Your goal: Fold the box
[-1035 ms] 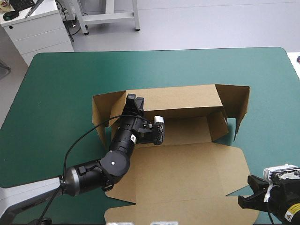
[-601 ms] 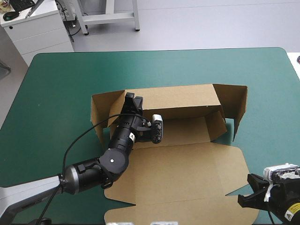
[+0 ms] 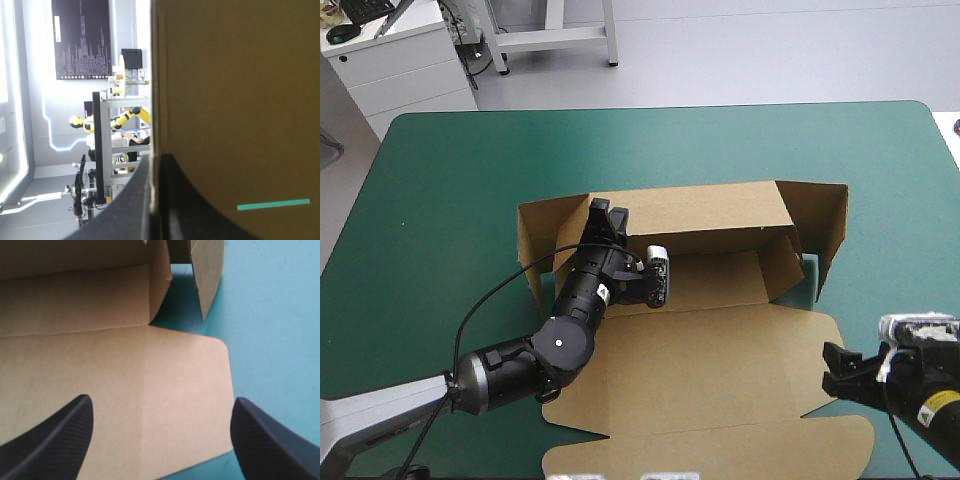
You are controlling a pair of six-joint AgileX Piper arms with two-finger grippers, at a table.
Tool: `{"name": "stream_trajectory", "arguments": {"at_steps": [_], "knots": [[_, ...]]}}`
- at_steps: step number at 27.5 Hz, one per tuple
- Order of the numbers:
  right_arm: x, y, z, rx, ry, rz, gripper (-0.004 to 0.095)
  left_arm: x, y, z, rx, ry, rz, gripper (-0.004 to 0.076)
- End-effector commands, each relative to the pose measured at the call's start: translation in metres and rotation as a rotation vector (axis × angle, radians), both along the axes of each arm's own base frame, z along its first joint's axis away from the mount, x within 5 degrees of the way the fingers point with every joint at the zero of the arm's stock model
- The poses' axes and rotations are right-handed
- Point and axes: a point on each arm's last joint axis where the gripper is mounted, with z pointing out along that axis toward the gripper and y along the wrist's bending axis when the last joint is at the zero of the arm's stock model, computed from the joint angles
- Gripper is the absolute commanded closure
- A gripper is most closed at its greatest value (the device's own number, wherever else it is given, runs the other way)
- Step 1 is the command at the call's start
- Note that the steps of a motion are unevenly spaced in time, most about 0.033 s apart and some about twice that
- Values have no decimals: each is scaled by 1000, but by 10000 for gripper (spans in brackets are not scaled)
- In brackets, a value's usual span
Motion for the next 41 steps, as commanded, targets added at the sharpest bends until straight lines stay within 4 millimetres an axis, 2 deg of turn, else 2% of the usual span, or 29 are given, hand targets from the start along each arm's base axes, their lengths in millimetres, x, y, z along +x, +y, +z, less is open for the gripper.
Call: {"name": "stream_trajectory", "arguments": {"at_steps": [1,4,9,12,15,22,25,34,37,41], "knots": [[38,6,42,-32,-113,-27,193,-2,4,23,-44,-79,3,734],[66,12,67,-55,-112,-37,193,-2,4,23,-44,-79,3,734],[113,24,93,-74,-96,-41,193,-2,4,23,-44,-79,3,734],[149,17,112,-119,-64,-64,194,-2,4,23,-44,-79,3,734],[172,5,124,-105,-29,-70,194,-2,4,23,-44,-77,-1,734],[225,-31,122,41,131,-6,193,-3,1,21,-44,-63,-35,734],[247,-44,117,41,189,-10,191,-3,1,21,-43,-63,-38,734],[300,-58,95,20,287,-11,130,-3,1,22,-40,-68,-41,734],[308,-60,88,32,308,-20,130,-3,0,22,-40,-67,-44,734],[310,-63,80,-1,336,-34,130,-3,0,22,-40,-66,-47,734]]}}
